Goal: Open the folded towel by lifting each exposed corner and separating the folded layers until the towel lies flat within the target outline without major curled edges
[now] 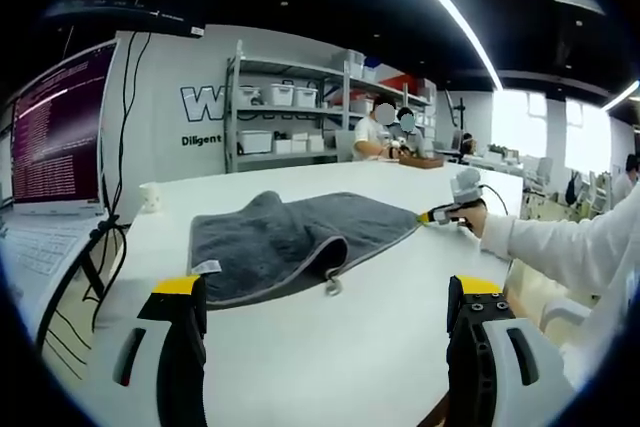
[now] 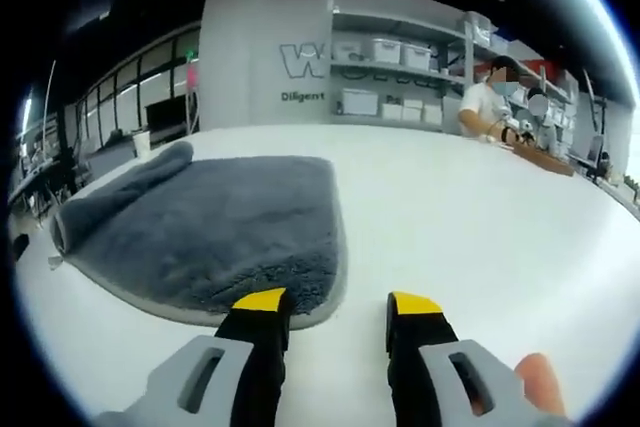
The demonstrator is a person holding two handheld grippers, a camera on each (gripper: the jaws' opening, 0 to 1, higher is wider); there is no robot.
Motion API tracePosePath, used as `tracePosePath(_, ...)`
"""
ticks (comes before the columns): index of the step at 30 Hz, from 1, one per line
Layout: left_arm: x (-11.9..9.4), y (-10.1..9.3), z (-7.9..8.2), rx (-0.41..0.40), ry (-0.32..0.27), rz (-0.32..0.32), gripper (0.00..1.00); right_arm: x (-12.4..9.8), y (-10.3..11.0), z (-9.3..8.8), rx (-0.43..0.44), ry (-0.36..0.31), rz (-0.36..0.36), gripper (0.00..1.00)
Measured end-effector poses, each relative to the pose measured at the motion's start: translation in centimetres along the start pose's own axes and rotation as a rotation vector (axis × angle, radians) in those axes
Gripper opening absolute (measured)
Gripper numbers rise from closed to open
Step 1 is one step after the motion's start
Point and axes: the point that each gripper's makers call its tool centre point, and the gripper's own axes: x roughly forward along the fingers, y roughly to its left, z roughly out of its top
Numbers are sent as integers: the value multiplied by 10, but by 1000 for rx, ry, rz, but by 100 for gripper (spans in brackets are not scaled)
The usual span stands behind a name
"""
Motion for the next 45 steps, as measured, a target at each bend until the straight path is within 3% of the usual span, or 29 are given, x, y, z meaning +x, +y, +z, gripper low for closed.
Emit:
tracePosePath(12, -3, 3, 1, -7, -5, -4, 99, 3, 7, 1, -26, -18, 41, 13)
tracePosePath(18, -4, 5, 1, -10, -7, -1, 99, 3, -2, 1, -26, -13, 23, 7)
tracePosePath(26, -7, 5, 2, -12, -11, -3, 99, 0, -15, -1, -20, -11, 21, 5)
tracePosePath(45, -9, 7, 3, -14, -11, -6, 99, -12, -55, -8, -39, 17, -75, 4)
